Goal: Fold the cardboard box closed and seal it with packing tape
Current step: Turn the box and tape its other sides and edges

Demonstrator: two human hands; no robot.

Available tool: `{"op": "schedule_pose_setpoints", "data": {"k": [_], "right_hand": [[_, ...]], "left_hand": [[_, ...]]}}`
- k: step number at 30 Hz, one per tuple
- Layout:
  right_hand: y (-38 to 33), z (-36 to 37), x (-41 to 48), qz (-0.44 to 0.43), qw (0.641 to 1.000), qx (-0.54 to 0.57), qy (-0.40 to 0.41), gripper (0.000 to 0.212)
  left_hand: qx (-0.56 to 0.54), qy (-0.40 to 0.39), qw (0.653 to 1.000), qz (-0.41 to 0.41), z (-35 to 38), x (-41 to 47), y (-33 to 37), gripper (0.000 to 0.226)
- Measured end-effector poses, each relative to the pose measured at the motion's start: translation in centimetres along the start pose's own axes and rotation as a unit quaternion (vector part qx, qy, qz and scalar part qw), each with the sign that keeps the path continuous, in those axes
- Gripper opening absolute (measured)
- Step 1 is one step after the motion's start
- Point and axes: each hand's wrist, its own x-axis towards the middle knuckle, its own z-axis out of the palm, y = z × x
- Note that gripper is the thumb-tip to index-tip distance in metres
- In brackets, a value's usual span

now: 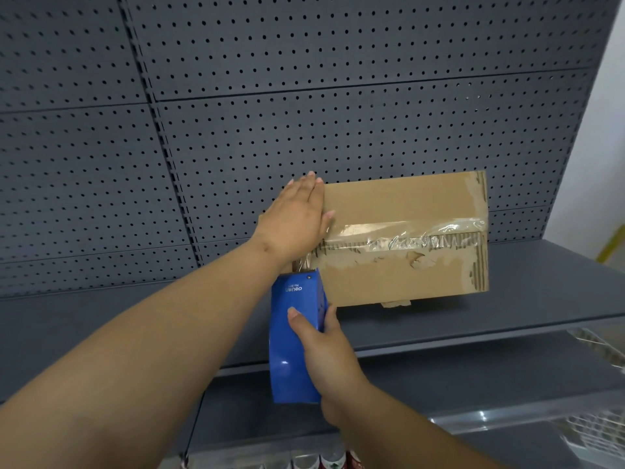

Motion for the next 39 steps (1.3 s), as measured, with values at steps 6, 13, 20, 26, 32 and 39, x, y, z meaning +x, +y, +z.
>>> {"op": "schedule_pose_setpoints", "data": {"k": [6, 13, 20, 26, 32, 39], "right_hand": [[-0.4, -0.5, 0.4, -0.011, 1.000, -0.015, -0.009, 0.070], [-0.4, -1.4, 0.6, -0.039, 0.999, -0.028, 0.016, 0.080], [2.3, -1.5, -1.6, 0.008, 0.999, -0.049, 0.002, 0.089], [2.9, -1.6, -1.9, 0.009, 0.999, -0.051, 0.008, 0.089], [3.0, -1.8, -1.3, 0.060, 0.997, -0.047, 0.004, 0.085], [2.5, -1.4, 0.6, 0.075, 0.996, -0.042, 0.009, 0.090]], "left_hand": [[0.065, -0.013, 0.998, 0.013, 1.4, -0.2, 0.0, 0.079], [0.081, -0.015, 0.997, -0.003, 2.2, 1.2, 0.3, 0.079], [0.079, -0.022, 0.997, -0.006, 1.8, 2.1, 0.0, 0.078], [0.079, -0.029, 0.996, -0.006, 1.7, 2.0, 0.1, 0.078], [0.076, -0.035, 0.996, -0.008, 1.5, 1.8, 0.3, 0.078], [0.066, -0.048, 0.996, -0.018, 1.2, 1.9, 0.4, 0.080]]}}
